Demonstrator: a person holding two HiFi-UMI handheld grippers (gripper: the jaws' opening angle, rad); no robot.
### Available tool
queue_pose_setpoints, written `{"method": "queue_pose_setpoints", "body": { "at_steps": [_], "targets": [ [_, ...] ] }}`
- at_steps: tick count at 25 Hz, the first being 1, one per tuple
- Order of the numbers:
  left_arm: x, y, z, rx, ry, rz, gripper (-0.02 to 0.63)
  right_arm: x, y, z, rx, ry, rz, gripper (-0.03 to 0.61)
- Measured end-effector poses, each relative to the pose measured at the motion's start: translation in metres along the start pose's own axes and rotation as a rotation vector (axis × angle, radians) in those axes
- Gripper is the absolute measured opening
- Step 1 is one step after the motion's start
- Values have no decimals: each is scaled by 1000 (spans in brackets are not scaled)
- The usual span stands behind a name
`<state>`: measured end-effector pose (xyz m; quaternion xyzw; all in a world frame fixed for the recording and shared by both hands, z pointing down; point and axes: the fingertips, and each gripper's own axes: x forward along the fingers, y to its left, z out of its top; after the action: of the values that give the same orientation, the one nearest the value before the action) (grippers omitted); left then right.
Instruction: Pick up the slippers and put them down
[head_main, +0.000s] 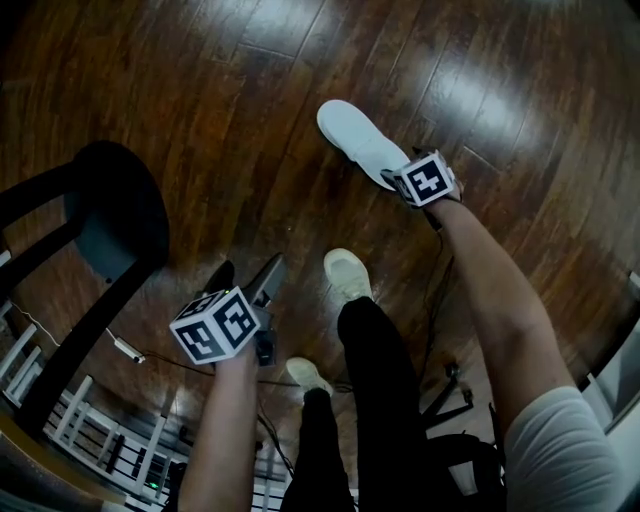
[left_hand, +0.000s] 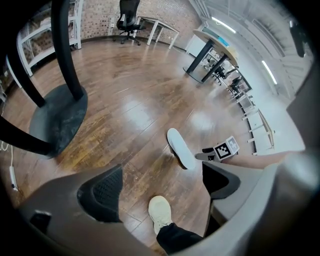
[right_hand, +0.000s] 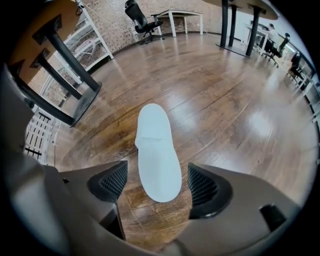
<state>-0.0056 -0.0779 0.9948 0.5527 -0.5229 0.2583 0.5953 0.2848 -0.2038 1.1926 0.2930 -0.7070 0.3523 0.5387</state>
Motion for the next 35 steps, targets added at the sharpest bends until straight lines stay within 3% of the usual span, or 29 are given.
{"method": "queue_pose_setpoints", "body": {
  "at_steps": [5,9,13,19,23,27,31,35],
  "targets": [
    [-35,-35,-21,29,33,-18,500,-58,62,-35,-24,14,112,397],
    [-102,-60,-29,75,2,-16,500,-136,112,-58,-94,34,138,397],
    [-217,-89,-45,129,-37,2,500,-269,170,-51,-129,18,156,390],
    [-416,-96,-78,107,-181,35,500,-467,278,24,-227,-144,160,390],
    [-565,-53,-126,50,-347,84,500,-578,398,48,-389,-227,173,390],
    [-697,5,-199,-59,-491,115,500,-668,541,36,-544,-259,232,390],
    [-792,44,-261,-171,-617,133,500,-726,650,15,-655,-263,283,390],
    [-851,78,-335,-229,-686,168,500,-760,725,-25,-729,-292,270,390]
  ]
}}
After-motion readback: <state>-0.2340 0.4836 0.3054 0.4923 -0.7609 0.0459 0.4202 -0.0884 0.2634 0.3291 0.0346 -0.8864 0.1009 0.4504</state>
